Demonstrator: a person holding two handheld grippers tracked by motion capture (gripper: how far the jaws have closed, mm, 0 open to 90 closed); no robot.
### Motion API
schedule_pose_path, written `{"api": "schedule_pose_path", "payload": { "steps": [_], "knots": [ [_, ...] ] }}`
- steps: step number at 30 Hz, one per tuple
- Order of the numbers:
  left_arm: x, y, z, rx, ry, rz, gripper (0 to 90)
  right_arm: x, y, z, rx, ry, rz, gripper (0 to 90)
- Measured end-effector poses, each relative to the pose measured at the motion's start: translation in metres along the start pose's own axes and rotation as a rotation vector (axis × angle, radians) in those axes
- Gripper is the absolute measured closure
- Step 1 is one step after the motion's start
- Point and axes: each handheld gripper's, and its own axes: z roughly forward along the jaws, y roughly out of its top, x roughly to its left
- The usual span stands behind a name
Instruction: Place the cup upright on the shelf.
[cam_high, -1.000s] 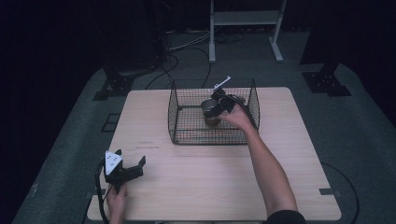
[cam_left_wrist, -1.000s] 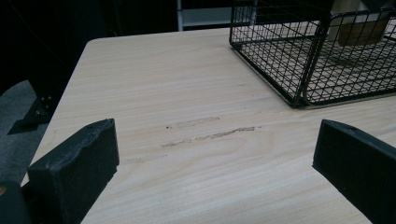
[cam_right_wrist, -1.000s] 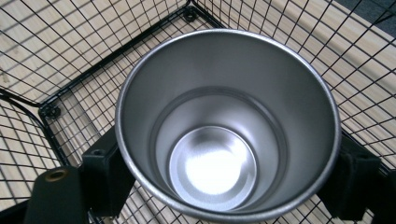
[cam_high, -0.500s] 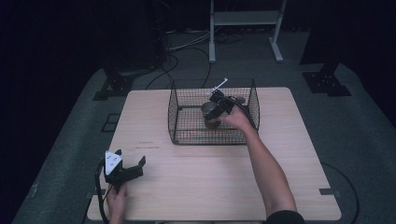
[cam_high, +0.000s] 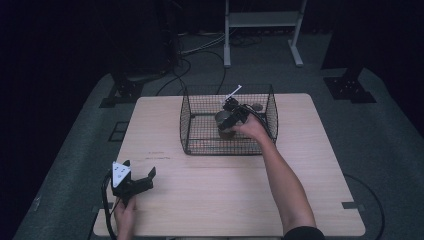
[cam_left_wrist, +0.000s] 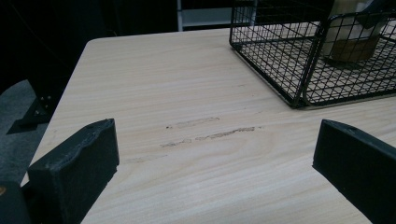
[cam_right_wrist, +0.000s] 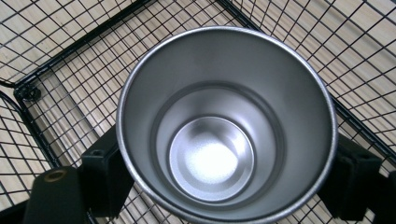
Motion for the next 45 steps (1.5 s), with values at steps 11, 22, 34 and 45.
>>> {"api": "schedule_pose_path", "payload": {
  "steps": [11, 22, 34, 45],
  "knots": [
    [0.000, 0.000, 0.000, -0.003, 0.000, -0.004, 0.0, 0.000, 0.000, -0.002, 0.006, -0.014, -0.001, 16.2],
    [0.000, 0.000, 0.000, -0.003, 0.001, -0.003, 0.0, -0.001, -0.001, -0.005, 0.001, -0.011, 0.005, 12.8],
    [0.000, 0.000, 0.000, 0.001, 0.003, -0.002, 0.0, -0.001, 0.000, -0.010, -0.029, -0.011, 0.020, 8.2],
    [0.000, 0.000, 0.001, 0.001, 0.003, -0.004, 0.0, -0.004, 0.000, -0.032, -0.102, -0.002, 0.047, 6.6]
  ]
}}
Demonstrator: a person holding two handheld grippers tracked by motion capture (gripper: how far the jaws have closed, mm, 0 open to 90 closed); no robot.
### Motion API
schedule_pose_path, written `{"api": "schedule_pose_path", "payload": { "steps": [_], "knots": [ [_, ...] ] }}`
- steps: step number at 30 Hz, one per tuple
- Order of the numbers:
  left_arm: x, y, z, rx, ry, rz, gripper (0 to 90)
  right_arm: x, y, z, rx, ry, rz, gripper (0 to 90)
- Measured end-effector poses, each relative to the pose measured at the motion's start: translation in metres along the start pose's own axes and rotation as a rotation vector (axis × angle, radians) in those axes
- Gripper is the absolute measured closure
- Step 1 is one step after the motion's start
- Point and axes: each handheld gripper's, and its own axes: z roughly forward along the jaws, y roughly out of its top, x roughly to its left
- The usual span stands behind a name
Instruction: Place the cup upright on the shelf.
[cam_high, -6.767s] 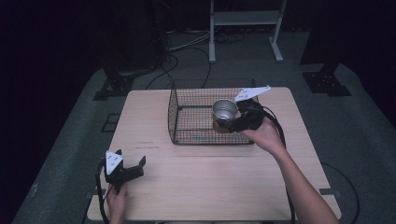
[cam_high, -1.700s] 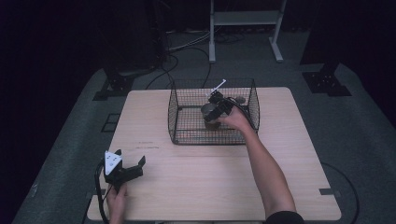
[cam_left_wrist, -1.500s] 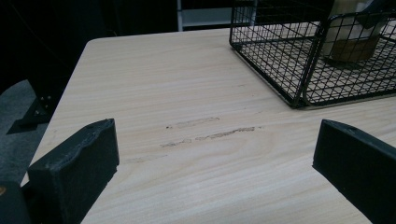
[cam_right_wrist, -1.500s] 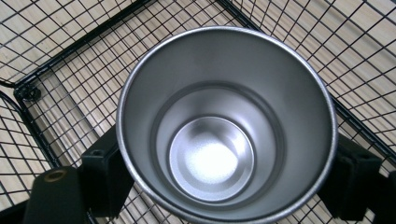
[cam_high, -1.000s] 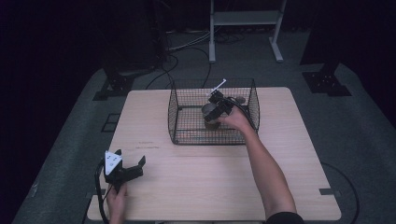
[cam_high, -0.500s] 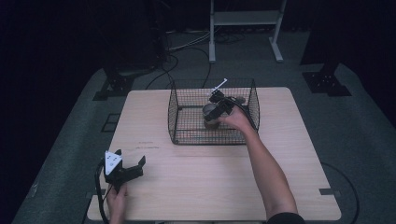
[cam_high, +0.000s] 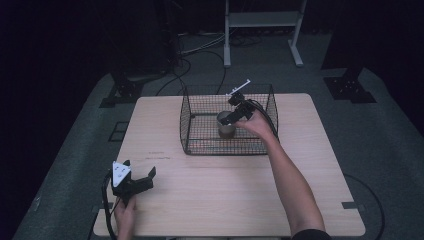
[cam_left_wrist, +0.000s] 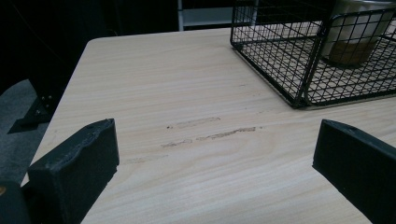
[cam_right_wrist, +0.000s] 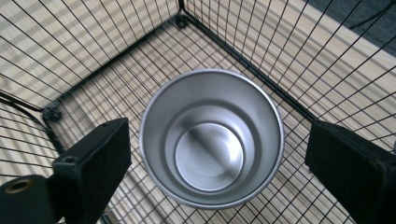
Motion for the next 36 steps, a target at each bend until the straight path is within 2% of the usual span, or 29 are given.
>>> {"api": "schedule_pose_path", "payload": {
  "steps": [4, 8, 9, 12, 13, 16, 22, 26, 36],
  "knots": [
    [0.000, 0.000, 0.000, 0.004, -0.002, 0.004, 0.0, 0.000, 0.001, -0.009, -0.031, 0.002, -0.001, 6.7],
    [-0.001, 0.000, -0.001, 0.002, -0.003, 0.007, 0.0, 0.003, 0.002, -0.027, -0.071, 0.008, 0.013, 7.0],
    [-0.001, 0.000, -0.001, 0.002, -0.003, 0.007, 0.0, 0.003, 0.002, -0.027, -0.071, 0.008, 0.013, 7.0],
    [0.000, 0.000, -0.001, 0.004, -0.004, 0.010, 0.0, 0.005, -0.003, -0.043, -0.114, 0.023, 0.015, 7.4],
    [0.000, 0.000, -0.001, 0.004, -0.004, 0.010, 0.0, 0.005, -0.003, -0.043, -0.114, 0.023, 0.015, 7.4],
    [-0.001, 0.000, -0.001, 0.004, -0.003, 0.013, 0.0, 0.009, -0.012, -0.056, -0.134, 0.037, 0.007, 7.4],
    [-0.001, 0.000, -0.001, 0.002, -0.002, 0.011, 0.0, 0.011, -0.026, -0.069, -0.157, 0.066, 0.000, 7.6],
    [-0.002, 0.000, -0.001, 0.003, -0.002, 0.013, 0.0, 0.012, -0.036, -0.081, -0.189, 0.085, -0.004, 11.7],
    [-0.002, 0.000, -0.001, 0.004, 0.000, 0.019, 0.0, 0.023, -0.064, -0.111, -0.208, 0.094, -0.065, 12.9]
  ]
}}
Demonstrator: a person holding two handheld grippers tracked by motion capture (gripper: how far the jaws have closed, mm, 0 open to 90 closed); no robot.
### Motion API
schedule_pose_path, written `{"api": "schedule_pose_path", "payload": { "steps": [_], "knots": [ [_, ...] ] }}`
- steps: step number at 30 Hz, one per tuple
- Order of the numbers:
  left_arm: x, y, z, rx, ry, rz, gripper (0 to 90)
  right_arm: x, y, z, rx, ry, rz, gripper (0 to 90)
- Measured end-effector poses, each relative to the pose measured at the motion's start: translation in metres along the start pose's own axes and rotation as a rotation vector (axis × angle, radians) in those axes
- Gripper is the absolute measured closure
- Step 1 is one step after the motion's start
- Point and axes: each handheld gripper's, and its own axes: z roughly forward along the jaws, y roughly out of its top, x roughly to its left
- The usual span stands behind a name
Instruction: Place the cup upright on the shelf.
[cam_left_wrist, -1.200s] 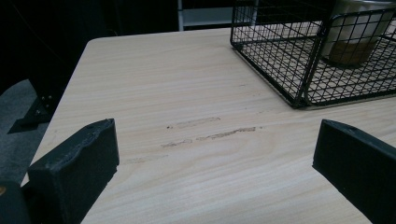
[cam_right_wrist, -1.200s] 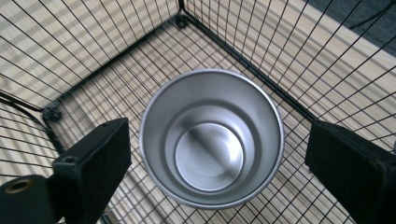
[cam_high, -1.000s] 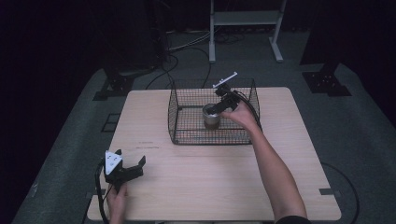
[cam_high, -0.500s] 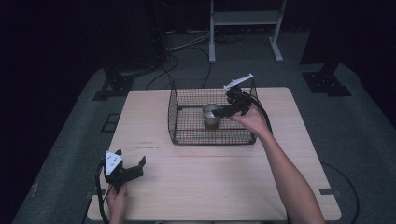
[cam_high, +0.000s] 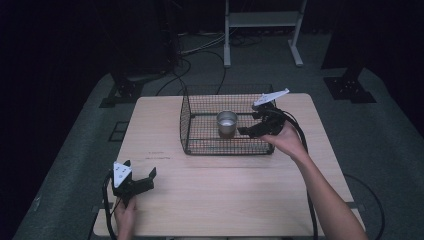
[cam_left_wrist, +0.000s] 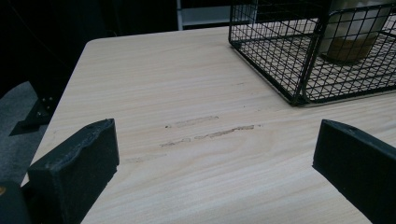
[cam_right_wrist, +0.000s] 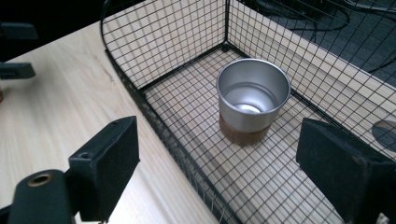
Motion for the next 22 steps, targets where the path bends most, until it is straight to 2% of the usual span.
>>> {"api": "schedule_pose_path", "payload": {
  "steps": [9, 10, 22],
  "knots": [
    [-0.001, 0.000, 0.000, -0.002, 0.002, -0.003, 0.0, 0.010, -0.019, -0.024, -0.034, 0.029, -0.010, 13.4],
    [-0.001, 0.000, 0.000, -0.003, 0.002, -0.001, 0.0, 0.012, -0.025, -0.029, -0.040, 0.036, -0.004, 13.4],
    [-0.001, 0.000, 0.000, 0.005, 0.001, 0.003, 0.0, 0.020, -0.067, -0.046, -0.055, 0.047, 0.013, 13.4]
  ]
}}
